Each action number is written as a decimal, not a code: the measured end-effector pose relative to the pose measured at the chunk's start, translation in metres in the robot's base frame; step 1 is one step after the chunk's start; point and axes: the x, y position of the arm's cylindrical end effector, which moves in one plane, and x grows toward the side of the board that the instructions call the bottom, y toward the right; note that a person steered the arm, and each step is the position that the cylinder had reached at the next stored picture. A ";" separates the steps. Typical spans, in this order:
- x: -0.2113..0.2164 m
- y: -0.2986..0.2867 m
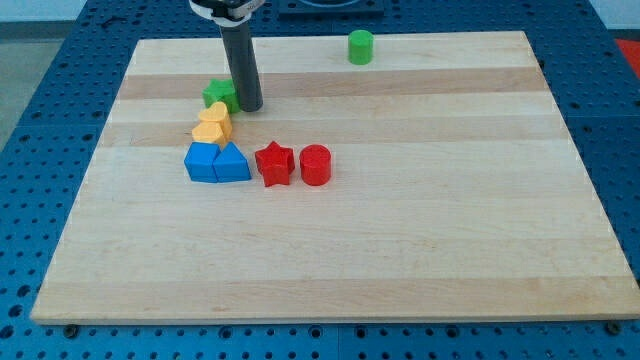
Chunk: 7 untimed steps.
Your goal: Slide the green circle closer to the green star
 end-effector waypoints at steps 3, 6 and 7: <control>-0.087 0.178; -0.116 0.151; -0.122 0.151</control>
